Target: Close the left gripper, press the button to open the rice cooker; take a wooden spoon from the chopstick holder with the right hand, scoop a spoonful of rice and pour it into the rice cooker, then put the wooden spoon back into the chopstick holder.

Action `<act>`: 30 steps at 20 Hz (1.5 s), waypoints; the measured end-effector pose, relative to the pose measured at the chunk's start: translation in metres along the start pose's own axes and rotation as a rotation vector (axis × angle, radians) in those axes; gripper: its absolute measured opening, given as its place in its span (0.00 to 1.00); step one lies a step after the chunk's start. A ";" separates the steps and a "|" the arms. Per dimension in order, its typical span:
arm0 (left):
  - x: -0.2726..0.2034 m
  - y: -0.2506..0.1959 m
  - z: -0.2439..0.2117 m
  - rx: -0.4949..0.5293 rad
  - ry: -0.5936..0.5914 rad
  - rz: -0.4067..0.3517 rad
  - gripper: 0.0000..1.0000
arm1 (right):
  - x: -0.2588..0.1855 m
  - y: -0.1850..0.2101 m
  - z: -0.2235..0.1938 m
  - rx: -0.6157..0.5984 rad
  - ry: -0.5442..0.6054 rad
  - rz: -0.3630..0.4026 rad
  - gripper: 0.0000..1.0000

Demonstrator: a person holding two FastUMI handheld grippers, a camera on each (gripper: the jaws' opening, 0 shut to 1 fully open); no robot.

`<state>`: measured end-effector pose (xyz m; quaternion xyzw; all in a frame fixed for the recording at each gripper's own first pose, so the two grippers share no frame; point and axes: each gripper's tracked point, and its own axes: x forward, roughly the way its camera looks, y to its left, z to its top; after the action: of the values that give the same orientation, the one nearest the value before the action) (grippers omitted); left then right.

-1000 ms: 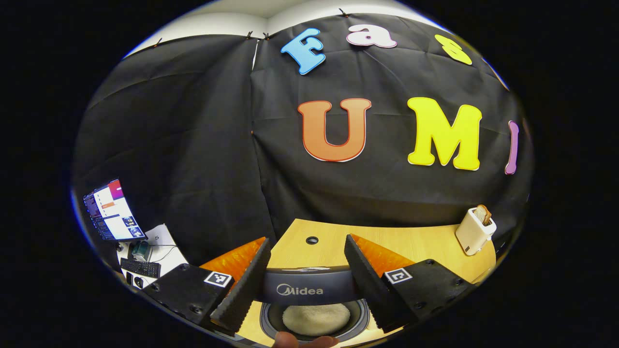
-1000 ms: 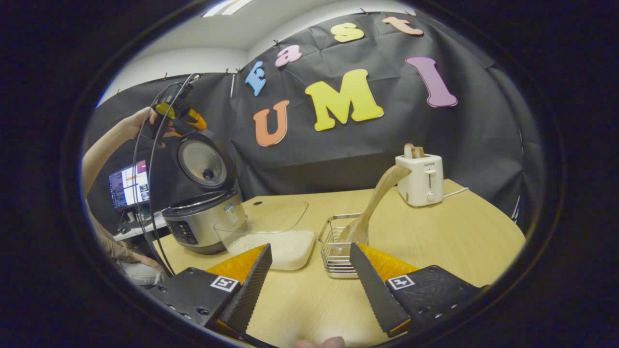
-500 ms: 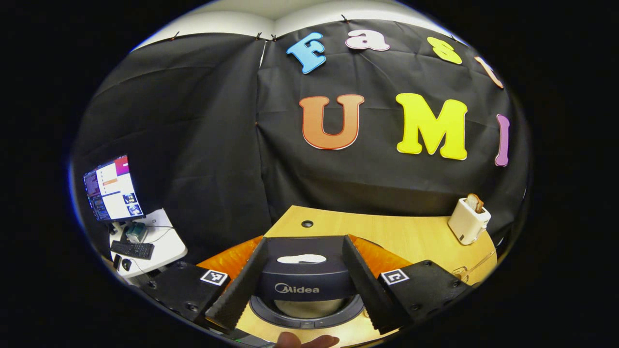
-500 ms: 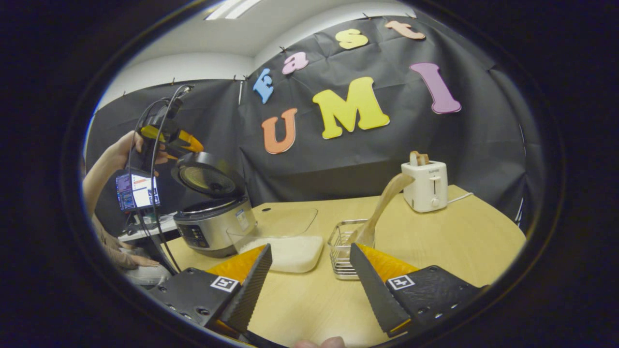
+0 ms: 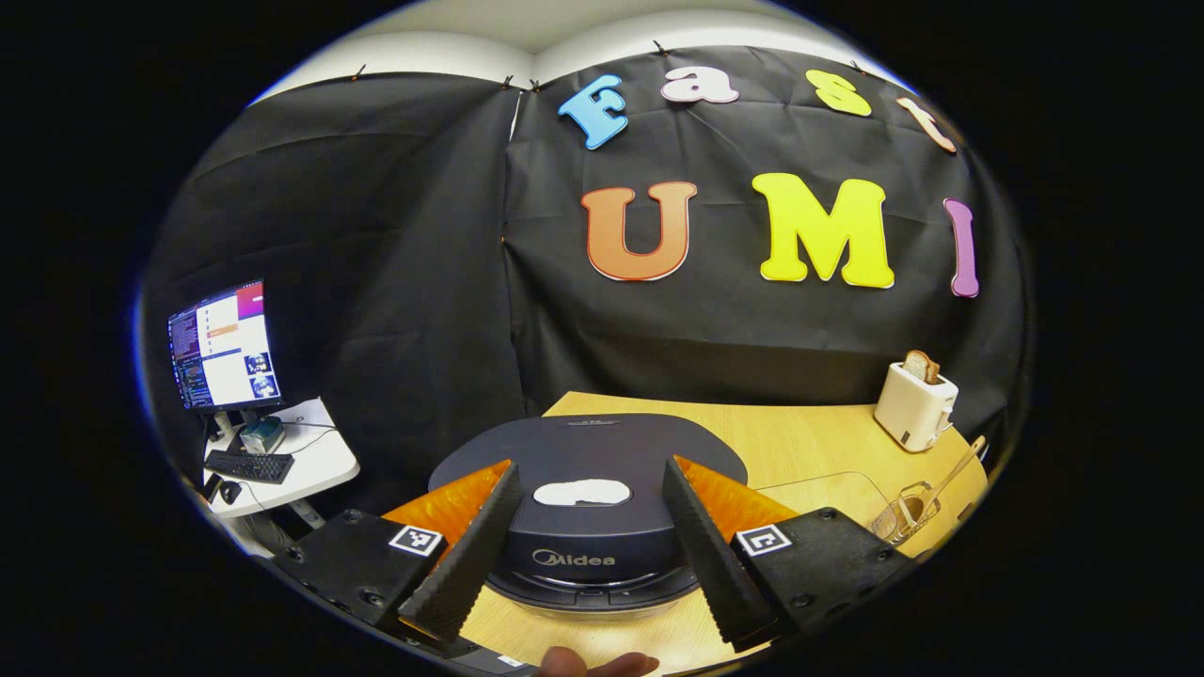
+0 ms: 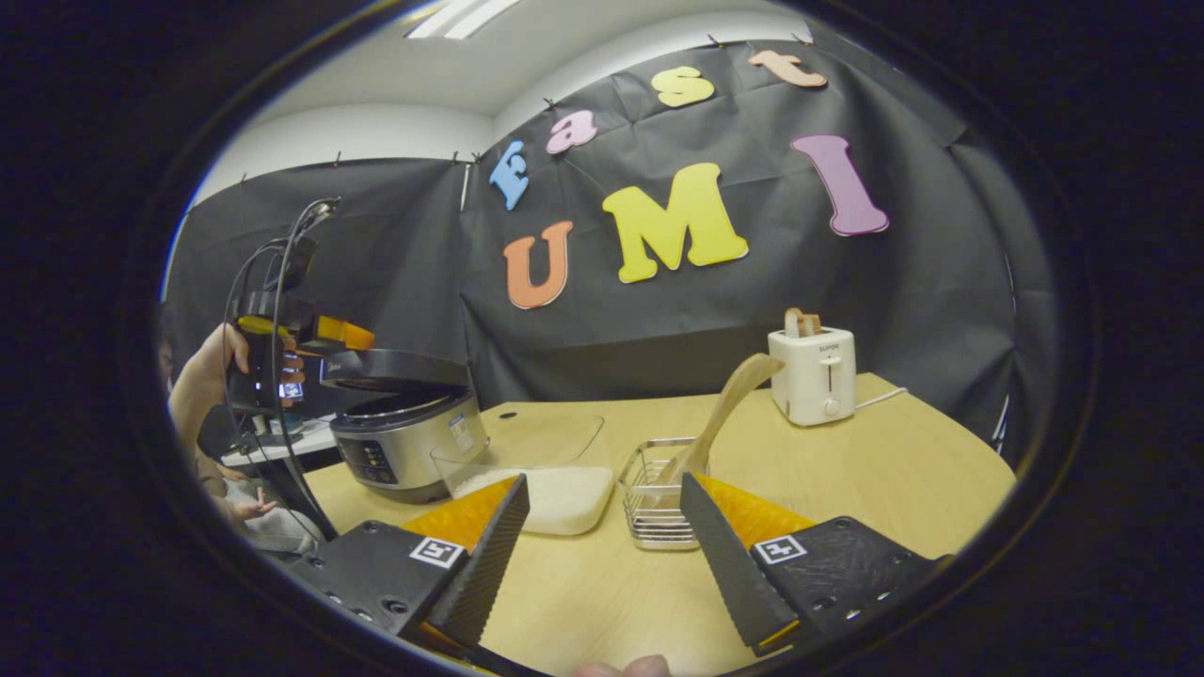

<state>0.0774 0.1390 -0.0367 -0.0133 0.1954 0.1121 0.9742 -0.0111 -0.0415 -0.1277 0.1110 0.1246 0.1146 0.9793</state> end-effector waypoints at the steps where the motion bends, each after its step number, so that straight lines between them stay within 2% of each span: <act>1: 0.000 0.000 -0.003 0.007 -0.006 0.004 0.98 | 0.000 -0.001 -0.001 0.002 0.002 -0.003 0.91; 2: 0.000 0.000 -0.007 0.011 -0.001 0.007 0.97 | 0.000 -0.002 -0.001 0.001 0.005 -0.005 0.91; 3: -0.001 0.000 -0.011 0.013 0.001 0.008 0.97 | -0.001 -0.001 -0.002 0.000 0.008 -0.003 0.95; 5: -0.002 0.000 -0.019 0.010 0.007 0.005 0.97 | -0.002 -0.004 -0.002 0.001 0.007 -0.009 0.92; 6: -0.002 -0.001 -0.023 0.005 0.009 0.004 0.97 | -0.002 -0.004 -0.003 0.001 0.006 -0.008 0.96; 7: -0.002 -0.001 -0.027 0.006 0.011 0.004 0.97 | -0.002 -0.004 -0.002 -0.001 0.004 -0.010 0.92; 8: -0.002 -0.001 -0.033 0.003 0.021 0.005 0.97 | -0.002 -0.005 -0.003 -0.003 0.004 -0.013 0.92; 9: -0.002 -0.002 -0.040 0.002 0.037 0.002 0.97 | -0.002 -0.006 -0.003 -0.002 0.004 -0.014 0.96; 10: -0.002 -0.002 -0.046 -0.003 0.049 -0.001 0.97 | -0.002 -0.006 -0.003 0.002 0.004 -0.013 0.92; 12: -0.003 -0.003 -0.052 -0.016 0.057 -0.003 0.98 | -0.001 -0.005 -0.003 0.011 0.004 -0.011 0.91; 18: -0.003 0.000 -0.053 -0.007 -0.007 0.006 0.97 | 0.004 -0.005 -0.011 0.034 0.014 -0.009 0.92; 20: -0.003 -0.001 -0.065 -0.005 0.016 0.009 0.96 | 0.007 -0.005 -0.014 0.047 0.019 -0.011 0.96; 21: -0.004 -0.001 -0.061 0.012 -0.018 0.011 0.95 | 0.008 -0.003 -0.013 0.050 0.015 -0.009 0.92; 23: -0.004 -0.002 -0.061 0.017 -0.034 0.010 0.94 | 0.011 0.002 -0.012 0.047 0.009 0.000 0.92; 24: -0.002 -0.002 -0.059 0.017 -0.044 0.008 0.93 | 0.013 0.004 -0.013 0.045 0.011 0.005 0.96; 25: -0.003 -0.002 -0.060 0.000 -0.043 0.014 0.92 | 0.015 0.005 -0.014 0.040 0.014 0.005 0.96; 26: -0.003 -0.001 -0.058 -0.008 -0.052 0.024 0.92 | 0.015 0.003 -0.013 0.035 0.014 0.000 0.92; 28: -0.005 0.001 -0.057 -0.002 -0.062 0.052 0.91 | 0.015 0.000 -0.009 0.030 0.005 -0.020 0.92; 29: -0.006 0.001 -0.057 -0.003 -0.073 0.058 0.91 | 0.014 0.000 -0.009 0.024 0.005 -0.029 1.00; 30: -0.006 -0.004 -0.054 -0.017 -0.093 0.057 0.90 | 0.014 0.000 -0.008 0.010 0.006 -0.035 0.96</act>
<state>0.0528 0.1303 -0.0840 -0.0110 0.1492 0.1421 0.9785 -0.0002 -0.0364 -0.1383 0.1135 0.1299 0.0970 0.9802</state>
